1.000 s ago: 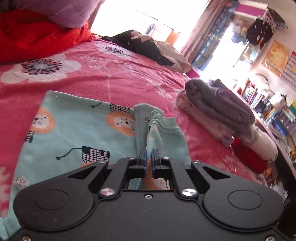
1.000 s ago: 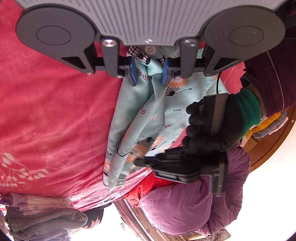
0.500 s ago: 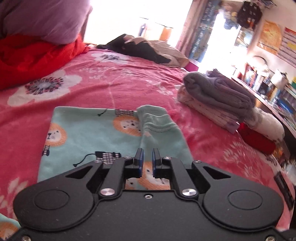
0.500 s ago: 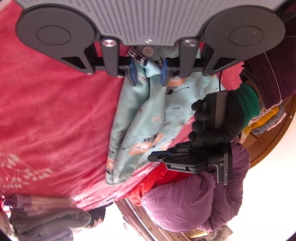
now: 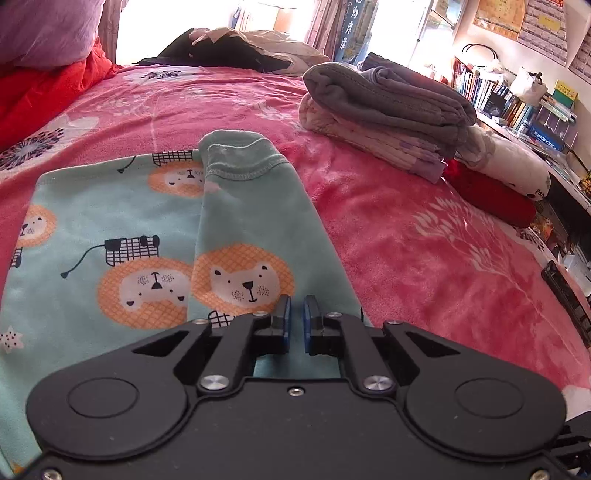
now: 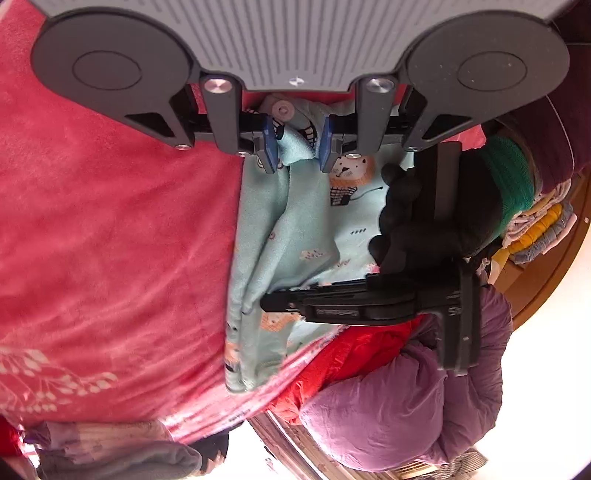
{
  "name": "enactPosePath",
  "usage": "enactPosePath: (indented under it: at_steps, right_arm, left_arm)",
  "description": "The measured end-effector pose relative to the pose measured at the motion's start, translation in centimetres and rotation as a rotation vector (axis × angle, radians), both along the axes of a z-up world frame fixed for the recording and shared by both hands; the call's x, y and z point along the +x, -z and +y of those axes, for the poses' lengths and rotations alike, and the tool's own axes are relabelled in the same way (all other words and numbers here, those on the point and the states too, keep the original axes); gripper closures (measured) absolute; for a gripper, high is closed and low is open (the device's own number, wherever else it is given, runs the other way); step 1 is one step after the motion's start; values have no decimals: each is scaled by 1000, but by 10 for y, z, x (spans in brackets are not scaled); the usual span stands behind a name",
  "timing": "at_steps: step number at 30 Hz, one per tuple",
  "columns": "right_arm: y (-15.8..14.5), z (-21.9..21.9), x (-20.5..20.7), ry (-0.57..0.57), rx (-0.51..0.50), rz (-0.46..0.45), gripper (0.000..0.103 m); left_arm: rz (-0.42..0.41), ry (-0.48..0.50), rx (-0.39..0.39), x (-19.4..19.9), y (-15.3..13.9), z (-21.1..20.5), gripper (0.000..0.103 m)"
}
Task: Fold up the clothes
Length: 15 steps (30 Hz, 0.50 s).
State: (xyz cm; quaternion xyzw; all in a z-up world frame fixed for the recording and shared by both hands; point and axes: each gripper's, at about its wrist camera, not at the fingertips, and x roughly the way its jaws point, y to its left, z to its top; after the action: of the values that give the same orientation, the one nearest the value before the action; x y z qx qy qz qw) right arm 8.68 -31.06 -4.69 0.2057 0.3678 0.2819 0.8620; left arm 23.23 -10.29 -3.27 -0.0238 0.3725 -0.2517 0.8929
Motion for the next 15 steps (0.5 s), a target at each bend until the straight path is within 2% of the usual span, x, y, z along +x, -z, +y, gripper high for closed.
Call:
enactPosePath:
  at_steps: [4,8,10,13,15]
  right_arm:
    - [-7,26,-13,-80,-166,-86,69]
    - [-23,17,-24,-38,-190,-167,72]
    - [-34,17,-33,-21,-190,-283,78]
    - [-43,29,-38,-34,-191,-431,79]
    - [-33,48,-26,-64,-244,-437,79]
  left_arm:
    - [-21,5,33,3,-8,-4,98]
    - [-95,14,18,-6,-31,-2,98]
    - [-112,24,32,-3,-36,-5,98]
    - [-116,26,71,12,-35,-17,98]
    - [-104,9,80,28,-31,-24,98]
